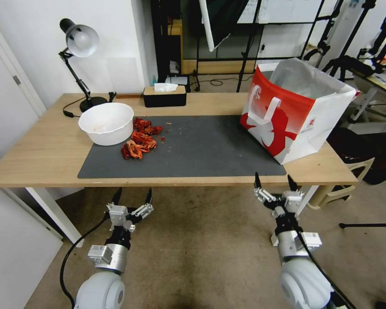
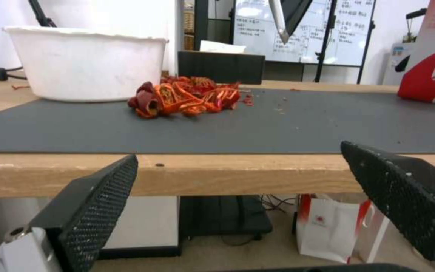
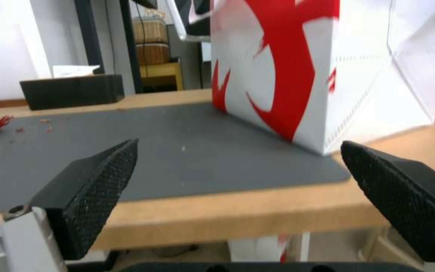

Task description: Close the takeout container lid, then place the container into the takeout bag.

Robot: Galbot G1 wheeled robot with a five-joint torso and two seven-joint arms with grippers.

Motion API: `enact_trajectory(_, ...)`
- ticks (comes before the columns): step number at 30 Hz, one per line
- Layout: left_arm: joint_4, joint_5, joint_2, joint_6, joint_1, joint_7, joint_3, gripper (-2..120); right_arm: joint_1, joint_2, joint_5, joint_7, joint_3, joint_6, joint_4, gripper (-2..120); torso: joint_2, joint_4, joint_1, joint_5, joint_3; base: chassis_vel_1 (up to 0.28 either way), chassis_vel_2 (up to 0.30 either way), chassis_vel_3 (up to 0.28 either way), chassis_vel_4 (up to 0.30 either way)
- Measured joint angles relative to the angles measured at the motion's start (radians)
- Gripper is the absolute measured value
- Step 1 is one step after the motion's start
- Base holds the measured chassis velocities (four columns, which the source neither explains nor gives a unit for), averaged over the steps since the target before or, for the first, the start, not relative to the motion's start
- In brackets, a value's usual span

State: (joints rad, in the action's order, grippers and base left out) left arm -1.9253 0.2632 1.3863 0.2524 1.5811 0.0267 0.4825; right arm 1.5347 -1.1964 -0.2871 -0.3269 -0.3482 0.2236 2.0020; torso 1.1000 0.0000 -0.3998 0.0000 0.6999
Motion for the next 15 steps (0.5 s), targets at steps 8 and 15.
enact_trajectory(8, 0.011, -0.001, 0.001, 0.019, 0.004, 0.005, 0.002, 100, 0.017, -0.01, -0.039, 0.024, 0.014, -0.011, -0.002, 100, 0.0, 0.0, 0.0, 0.0, 0.0, 0.0, 0.0, 0.0, 0.0)
enact_trajectory(15, 0.012, -0.002, 0.002, 0.031, 0.003, 0.007, 0.006, 100, 0.026, -0.009, -0.054, 0.049, 0.017, -0.021, -0.002, 100, 0.0, 0.0, 0.0, 0.0, 0.0, 0.0, 0.0, 0.0, 0.0)
